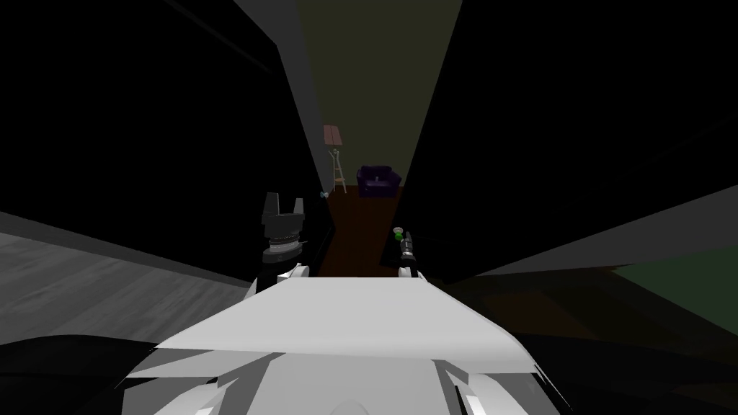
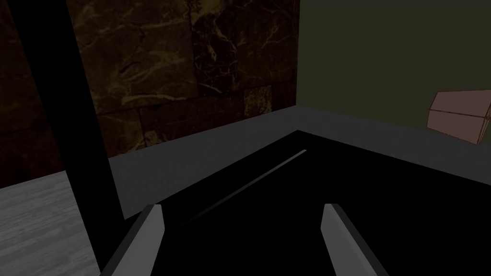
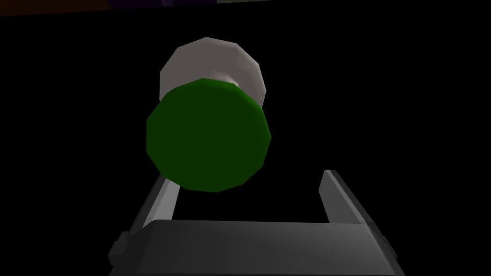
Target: Push the door open
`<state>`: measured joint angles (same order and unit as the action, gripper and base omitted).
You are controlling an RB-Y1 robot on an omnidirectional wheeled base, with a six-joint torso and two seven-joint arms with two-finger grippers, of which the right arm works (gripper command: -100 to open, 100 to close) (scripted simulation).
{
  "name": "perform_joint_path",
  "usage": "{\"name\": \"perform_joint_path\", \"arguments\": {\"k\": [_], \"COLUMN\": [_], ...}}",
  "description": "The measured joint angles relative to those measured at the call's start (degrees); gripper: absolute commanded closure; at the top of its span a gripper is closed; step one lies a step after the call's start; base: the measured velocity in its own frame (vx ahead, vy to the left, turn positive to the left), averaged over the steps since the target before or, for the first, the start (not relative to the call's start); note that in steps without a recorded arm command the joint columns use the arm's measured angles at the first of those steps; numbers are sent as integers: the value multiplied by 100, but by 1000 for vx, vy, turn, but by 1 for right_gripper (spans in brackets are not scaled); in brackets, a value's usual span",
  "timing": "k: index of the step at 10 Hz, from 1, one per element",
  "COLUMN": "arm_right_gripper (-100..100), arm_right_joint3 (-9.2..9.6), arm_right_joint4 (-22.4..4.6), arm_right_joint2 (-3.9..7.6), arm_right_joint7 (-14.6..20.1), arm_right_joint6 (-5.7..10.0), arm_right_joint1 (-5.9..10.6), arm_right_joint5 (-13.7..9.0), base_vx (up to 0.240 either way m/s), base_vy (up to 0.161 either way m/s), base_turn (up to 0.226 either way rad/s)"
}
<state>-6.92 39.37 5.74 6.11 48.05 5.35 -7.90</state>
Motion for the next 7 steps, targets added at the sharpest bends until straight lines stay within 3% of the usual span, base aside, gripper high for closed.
{"name": "perform_joint_path", "arguments": {"k": [7], "arm_right_gripper": [-100], "arm_right_joint3": [144], "arm_right_joint4": [16], "arm_right_joint2": [-28], "arm_right_joint7": [967], "arm_right_joint6": [7], "arm_right_joint1": [6], "arm_right_joint5": [-462], "base_vx": [-45], "base_vy": [-15], "base_turn": [44]}}
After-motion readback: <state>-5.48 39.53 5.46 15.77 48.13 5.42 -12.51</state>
